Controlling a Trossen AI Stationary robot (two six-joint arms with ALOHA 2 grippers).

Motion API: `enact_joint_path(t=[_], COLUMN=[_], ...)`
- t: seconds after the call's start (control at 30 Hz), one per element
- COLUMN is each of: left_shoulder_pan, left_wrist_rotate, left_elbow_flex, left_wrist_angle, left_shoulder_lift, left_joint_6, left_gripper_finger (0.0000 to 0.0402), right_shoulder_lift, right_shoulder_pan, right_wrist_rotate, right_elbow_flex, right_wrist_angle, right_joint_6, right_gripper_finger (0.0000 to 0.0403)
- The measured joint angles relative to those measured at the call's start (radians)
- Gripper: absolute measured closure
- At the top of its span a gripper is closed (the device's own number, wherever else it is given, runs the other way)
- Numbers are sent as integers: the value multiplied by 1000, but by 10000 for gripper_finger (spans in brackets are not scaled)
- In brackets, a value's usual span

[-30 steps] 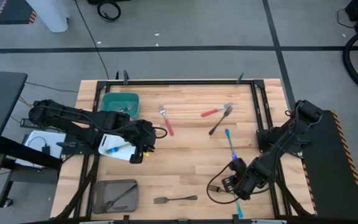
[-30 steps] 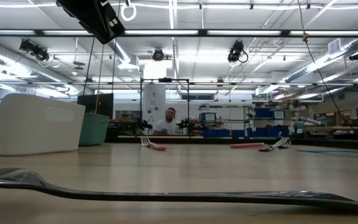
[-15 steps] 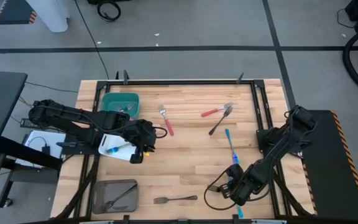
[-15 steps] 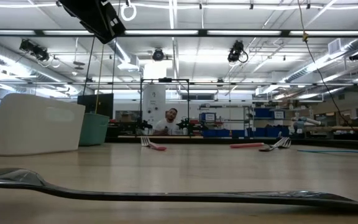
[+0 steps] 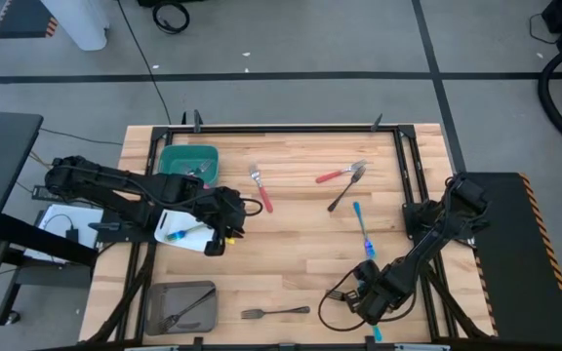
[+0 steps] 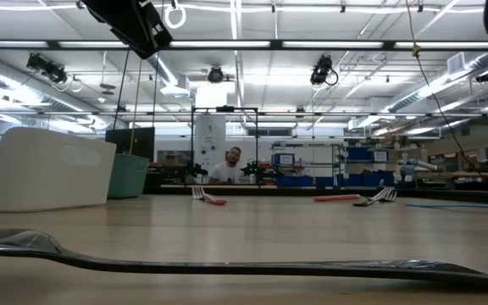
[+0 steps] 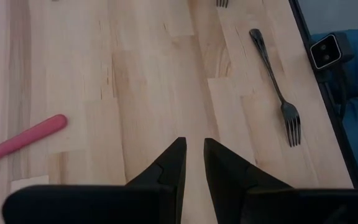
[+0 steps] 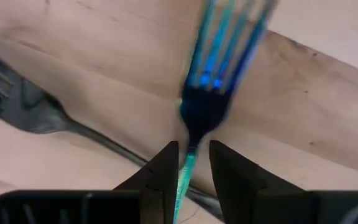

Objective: Sort silverware by color (type)
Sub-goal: Put the blue fork into the white bin

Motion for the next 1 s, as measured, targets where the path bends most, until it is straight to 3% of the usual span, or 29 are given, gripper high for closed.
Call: enact_joint_path(t=[0.3, 0.63, 1.0], left_shoulder_pan=[0, 0, 0], left_wrist_rotate=[0, 0, 0], left_elbow_flex=[0, 0, 0], left_wrist_angle=[21, 25, 25], left_shoulder_lift=[0, 0, 0], left_joint_6=[2, 2, 2], left_gripper_finger=[335, 335, 335], right_shoulder_lift=[25, 27, 32], right_shoulder_pan=[-15, -26, -26], right_wrist_rotate=[18, 55, 93], right_elbow_flex=[4, 1, 27], right_wrist_angle=[-37, -59, -95], right_joint_6=[-5, -68, -134], right_gripper_finger=[312, 388, 387])
